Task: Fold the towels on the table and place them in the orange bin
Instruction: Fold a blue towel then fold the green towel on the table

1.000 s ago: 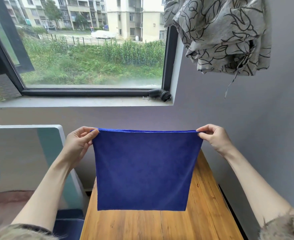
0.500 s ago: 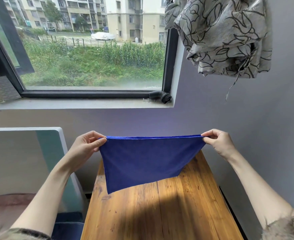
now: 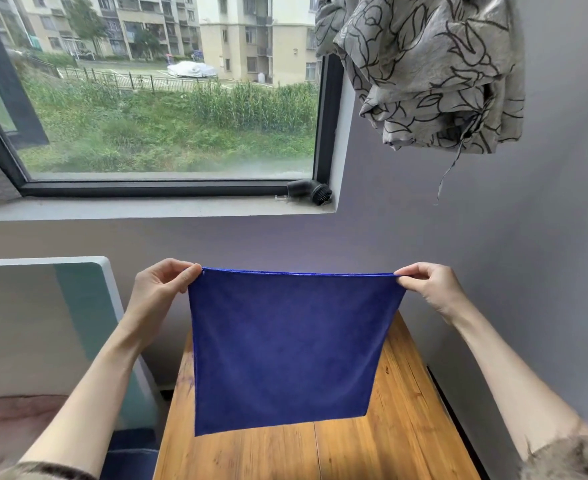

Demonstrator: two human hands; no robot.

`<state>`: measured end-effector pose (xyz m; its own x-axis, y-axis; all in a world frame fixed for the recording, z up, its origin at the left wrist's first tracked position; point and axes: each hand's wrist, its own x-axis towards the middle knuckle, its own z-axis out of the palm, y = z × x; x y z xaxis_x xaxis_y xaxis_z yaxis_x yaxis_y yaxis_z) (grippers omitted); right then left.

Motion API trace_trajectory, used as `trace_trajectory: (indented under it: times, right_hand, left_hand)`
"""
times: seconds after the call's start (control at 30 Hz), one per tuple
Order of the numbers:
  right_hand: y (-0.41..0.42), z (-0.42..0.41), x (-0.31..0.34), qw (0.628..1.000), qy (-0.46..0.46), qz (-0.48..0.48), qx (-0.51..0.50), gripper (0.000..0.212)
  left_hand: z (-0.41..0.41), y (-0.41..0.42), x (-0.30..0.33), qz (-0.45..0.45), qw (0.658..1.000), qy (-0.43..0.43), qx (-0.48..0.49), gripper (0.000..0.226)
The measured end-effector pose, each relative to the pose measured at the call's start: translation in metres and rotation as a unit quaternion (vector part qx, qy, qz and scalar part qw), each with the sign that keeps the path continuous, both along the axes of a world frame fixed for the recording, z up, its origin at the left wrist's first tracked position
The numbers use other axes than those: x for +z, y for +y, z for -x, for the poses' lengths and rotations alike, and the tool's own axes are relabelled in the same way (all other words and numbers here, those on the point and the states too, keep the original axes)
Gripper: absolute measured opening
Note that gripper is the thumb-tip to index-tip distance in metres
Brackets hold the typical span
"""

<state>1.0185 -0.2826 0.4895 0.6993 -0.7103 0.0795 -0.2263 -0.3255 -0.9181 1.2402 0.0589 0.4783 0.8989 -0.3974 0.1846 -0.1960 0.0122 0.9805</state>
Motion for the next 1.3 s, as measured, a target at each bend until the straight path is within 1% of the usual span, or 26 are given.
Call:
trace_trajectory:
  times: [0.2,0.33,0.47,0.57,0.67,0.77,0.83,0.87,0.93,1.0,1.07,1.13,1.2,1.3]
  right_hand:
    - [-0.001,0.002,-0.002,1.000,0.010,-0.011,0.017,0.022]
    - [0.000,0.001,-0.004,1.000,0.004,-0.011,0.025,0.023]
    - [0.002,-0.002,-0.002,0.999,-0.024,-0.024,0.026,0.024]
    - [0.001,-0.004,0.000,0.998,-0.041,-0.036,0.024,0.021]
    - [-0.002,-0.006,0.001,0.998,-0.012,-0.029,0.052,0.023]
    - [-0.003,-0.008,0.001,0.995,0.029,-0.014,0.092,0.016]
    - [-0.002,-0.010,0.000,0.994,0.049,0.003,0.101,0.016]
    - [-0.002,-0.011,-0.001,0.993,0.057,0.010,0.099,0.016]
    - [-0.002,-0.015,-0.005,0.992,0.083,0.035,0.088,0.013]
    - [-0.004,-0.024,-0.012,0.987,0.118,0.082,0.073,0.012]
    - [-0.007,-0.035,-0.020,0.980,0.150,0.121,0.052,0.012]
    - [-0.009,-0.047,-0.027,0.976,0.163,0.143,0.021,0.013]
    - [-0.013,-0.059,-0.032,0.977,0.147,0.154,-0.030,0.015]
    - [-0.018,-0.068,-0.032,0.978,0.096,0.160,-0.095,0.017]
  left_hand:
    - [0.002,0.001,-0.001,0.012,0.999,0.029,0.007,0.015]
    - [0.002,0.000,-0.001,-0.009,1.000,0.008,0.020,0.013]
    - [0.001,0.001,0.000,-0.030,0.999,-0.015,0.024,0.005]
    - [-0.003,0.004,-0.002,-0.033,0.999,-0.019,0.025,0.003]
    - [-0.007,0.007,-0.005,-0.041,0.999,-0.015,0.025,0.006]
    - [-0.011,0.010,-0.007,-0.047,0.999,-0.013,0.020,0.017]
    - [-0.013,0.010,-0.009,-0.090,0.996,-0.022,0.003,0.023]
    - [-0.015,0.010,-0.011,-0.123,0.992,-0.031,-0.004,0.022]
    - [-0.021,0.007,-0.019,-0.197,0.979,-0.057,-0.007,0.016]
    - [-0.031,0.001,-0.030,-0.272,0.959,-0.077,-0.008,0.010]
    - [-0.039,-0.008,-0.039,-0.321,0.944,-0.072,-0.009,0.008]
    - [-0.046,-0.020,-0.044,-0.330,0.942,-0.065,0.002,0.008]
    - [-0.049,-0.032,-0.042,-0.317,0.945,-0.073,0.016,0.005]
    - [-0.052,-0.048,-0.031,-0.257,0.962,-0.079,0.038,0.005]
